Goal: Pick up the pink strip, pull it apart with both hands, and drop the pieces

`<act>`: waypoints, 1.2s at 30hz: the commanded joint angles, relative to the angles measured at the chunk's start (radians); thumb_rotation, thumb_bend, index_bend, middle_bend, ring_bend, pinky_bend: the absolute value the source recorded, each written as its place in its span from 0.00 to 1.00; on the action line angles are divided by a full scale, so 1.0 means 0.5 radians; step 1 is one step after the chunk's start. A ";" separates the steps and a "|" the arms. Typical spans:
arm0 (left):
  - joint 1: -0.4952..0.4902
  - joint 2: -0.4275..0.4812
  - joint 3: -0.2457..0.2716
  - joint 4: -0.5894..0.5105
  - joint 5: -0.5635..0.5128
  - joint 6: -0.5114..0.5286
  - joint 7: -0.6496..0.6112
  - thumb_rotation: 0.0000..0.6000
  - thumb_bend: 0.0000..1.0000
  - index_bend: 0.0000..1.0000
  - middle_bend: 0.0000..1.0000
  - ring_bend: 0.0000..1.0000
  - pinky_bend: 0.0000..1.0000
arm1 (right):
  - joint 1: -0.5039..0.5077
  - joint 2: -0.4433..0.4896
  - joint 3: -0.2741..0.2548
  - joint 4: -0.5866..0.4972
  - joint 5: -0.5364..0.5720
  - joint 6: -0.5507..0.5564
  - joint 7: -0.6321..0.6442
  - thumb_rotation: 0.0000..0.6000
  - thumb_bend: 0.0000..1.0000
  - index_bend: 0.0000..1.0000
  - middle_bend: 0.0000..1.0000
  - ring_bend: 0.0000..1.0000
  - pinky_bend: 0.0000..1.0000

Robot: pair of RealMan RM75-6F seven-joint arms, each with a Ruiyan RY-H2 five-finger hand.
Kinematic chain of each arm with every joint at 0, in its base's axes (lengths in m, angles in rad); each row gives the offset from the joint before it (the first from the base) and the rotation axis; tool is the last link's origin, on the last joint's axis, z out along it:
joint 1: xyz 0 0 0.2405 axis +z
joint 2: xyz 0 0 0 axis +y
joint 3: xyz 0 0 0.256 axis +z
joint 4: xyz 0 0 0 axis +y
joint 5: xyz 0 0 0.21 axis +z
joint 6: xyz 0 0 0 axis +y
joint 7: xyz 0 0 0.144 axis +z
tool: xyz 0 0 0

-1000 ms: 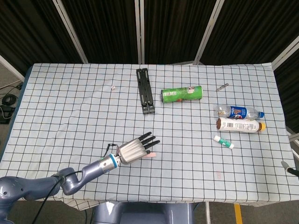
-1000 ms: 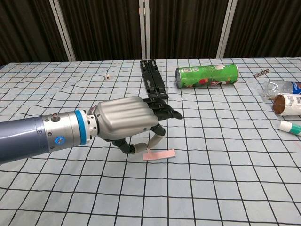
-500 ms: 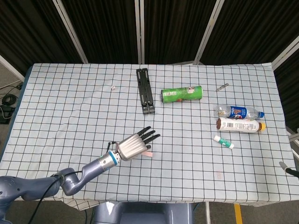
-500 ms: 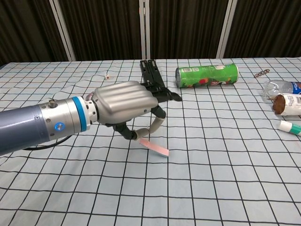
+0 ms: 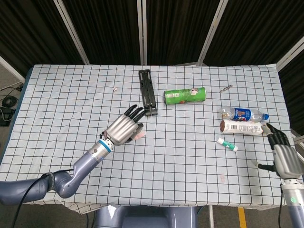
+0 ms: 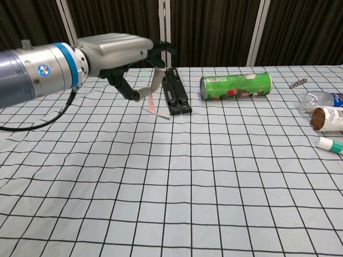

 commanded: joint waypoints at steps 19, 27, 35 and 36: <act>-0.389 0.033 -0.291 -0.247 -0.934 0.215 0.422 1.00 0.50 0.84 0.00 0.00 0.00 | 0.906 -0.430 0.378 -0.285 1.000 -0.789 -0.355 1.00 0.05 0.36 0.06 0.00 0.00; -0.492 -0.027 -0.301 -0.197 -1.103 0.257 0.412 1.00 0.50 0.84 0.00 0.00 0.00 | 1.023 -0.643 0.398 -0.227 1.098 -0.642 -0.507 1.00 0.06 0.41 0.08 0.00 0.00; -0.549 -0.061 -0.325 -0.176 -1.251 0.259 0.359 1.00 0.50 0.84 0.00 0.00 0.00 | 1.075 -0.754 0.398 -0.179 1.123 -0.598 -0.552 1.00 0.07 0.45 0.09 0.00 0.00; -0.554 -0.064 -0.328 -0.176 -1.259 0.258 0.344 1.00 0.50 0.84 0.00 0.00 0.00 | 1.081 -0.763 0.398 -0.176 1.132 -0.599 -0.558 1.00 0.07 0.45 0.09 0.00 0.00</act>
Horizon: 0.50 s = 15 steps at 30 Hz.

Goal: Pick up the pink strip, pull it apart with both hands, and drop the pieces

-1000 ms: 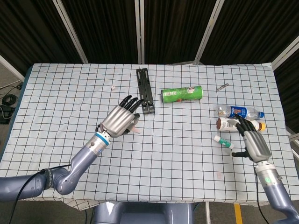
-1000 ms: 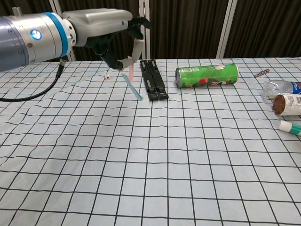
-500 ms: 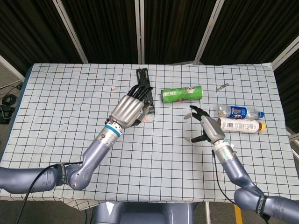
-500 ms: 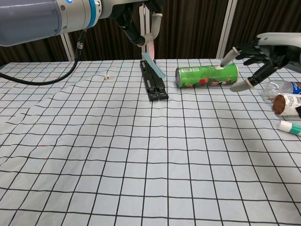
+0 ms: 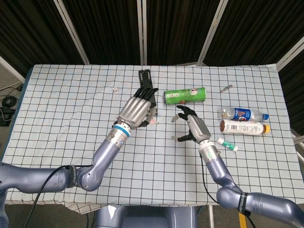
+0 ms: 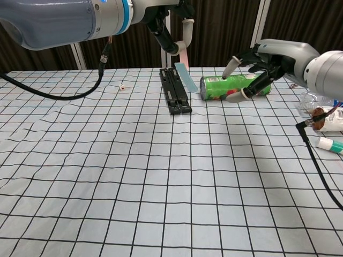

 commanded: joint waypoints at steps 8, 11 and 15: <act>-0.072 -0.022 -0.043 0.008 -0.123 -0.006 -0.094 1.00 0.50 0.84 0.00 0.00 0.00 | 0.037 -0.082 0.009 0.014 0.052 0.022 -0.013 1.00 0.13 0.47 0.10 0.00 0.00; -0.100 -0.030 -0.039 0.010 -0.149 0.014 -0.093 1.00 0.50 0.84 0.00 0.00 0.00 | 0.049 -0.107 0.015 0.011 0.065 0.045 -0.031 1.00 0.15 0.51 0.11 0.00 0.00; -0.121 -0.039 -0.032 0.006 -0.159 0.040 -0.105 1.00 0.50 0.85 0.00 0.00 0.00 | 0.054 -0.119 0.023 0.009 0.087 0.058 -0.038 1.00 0.17 0.52 0.11 0.00 0.00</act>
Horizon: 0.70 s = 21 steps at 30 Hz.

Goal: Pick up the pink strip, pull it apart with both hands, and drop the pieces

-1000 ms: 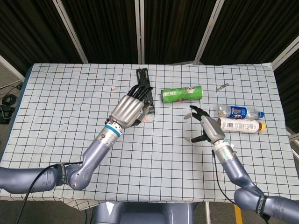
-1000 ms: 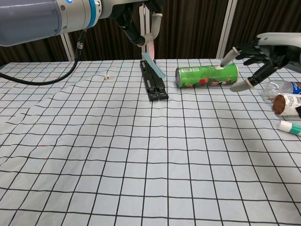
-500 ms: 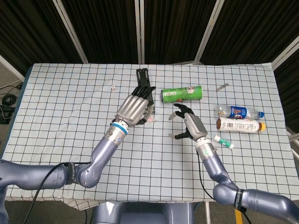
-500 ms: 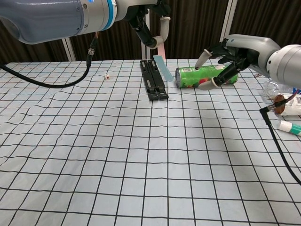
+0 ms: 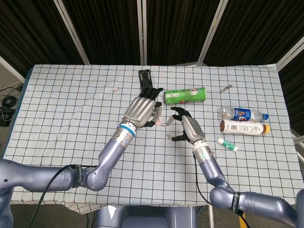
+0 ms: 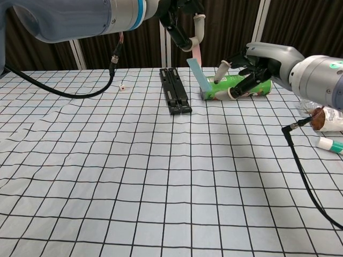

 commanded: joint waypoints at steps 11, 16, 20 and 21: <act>-0.049 -0.010 0.013 -0.021 -0.043 0.039 -0.018 1.00 0.50 0.85 0.00 0.00 0.00 | 0.003 -0.004 0.012 0.000 0.032 0.017 -0.007 1.00 0.17 0.49 0.11 0.00 0.00; -0.067 -0.028 0.017 -0.015 -0.030 0.058 -0.033 1.00 0.50 0.85 0.00 0.00 0.00 | 0.009 0.000 0.023 -0.017 0.048 0.013 -0.007 1.00 0.20 0.50 0.12 0.00 0.00; -0.082 -0.048 0.016 -0.006 -0.025 0.071 -0.042 1.00 0.51 0.85 0.00 0.00 0.00 | 0.017 0.001 0.020 -0.027 0.053 0.013 -0.025 1.00 0.24 0.53 0.12 0.00 0.00; -0.089 -0.051 0.017 -0.005 -0.026 0.075 -0.039 1.00 0.51 0.85 0.00 0.00 0.00 | 0.017 -0.001 0.020 -0.030 0.057 0.016 -0.026 1.00 0.26 0.53 0.12 0.00 0.00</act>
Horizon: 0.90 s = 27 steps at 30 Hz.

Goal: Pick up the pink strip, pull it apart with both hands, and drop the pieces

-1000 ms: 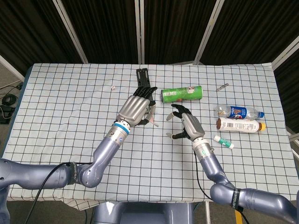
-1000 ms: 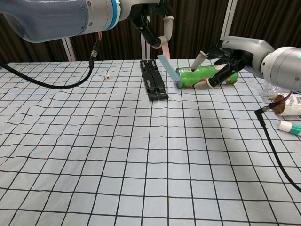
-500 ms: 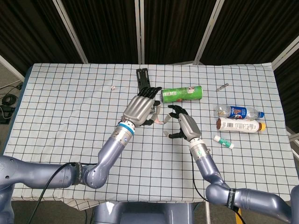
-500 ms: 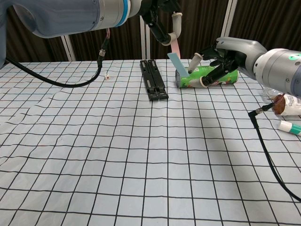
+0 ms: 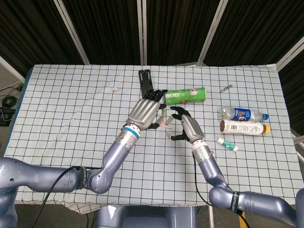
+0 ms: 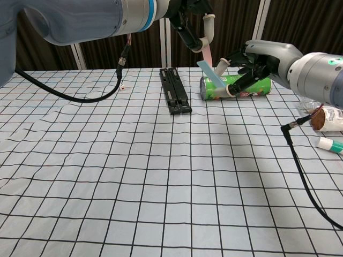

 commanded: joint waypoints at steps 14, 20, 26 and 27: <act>-0.036 -0.002 0.021 -0.023 -0.026 0.045 0.012 1.00 0.50 0.85 0.00 0.00 0.00 | 0.003 0.004 -0.007 -0.030 0.015 0.020 -0.016 1.00 0.34 0.57 0.12 0.00 0.00; -0.045 -0.002 0.022 -0.034 -0.026 0.056 0.005 1.00 0.51 0.85 0.00 0.00 0.00 | 0.002 0.000 -0.016 -0.037 0.008 0.029 -0.022 1.00 0.38 0.66 0.13 0.00 0.00; -0.047 0.004 0.032 -0.036 -0.015 0.071 0.008 1.00 0.51 0.85 0.00 0.00 0.00 | -0.004 -0.005 -0.034 -0.025 0.000 0.030 -0.025 1.00 0.38 0.69 0.14 0.00 0.00; -0.047 0.006 0.035 -0.036 -0.007 0.074 0.009 1.00 0.51 0.85 0.00 0.00 0.00 | -0.006 -0.006 -0.040 -0.021 -0.003 0.031 -0.027 1.00 0.38 0.69 0.14 0.00 0.00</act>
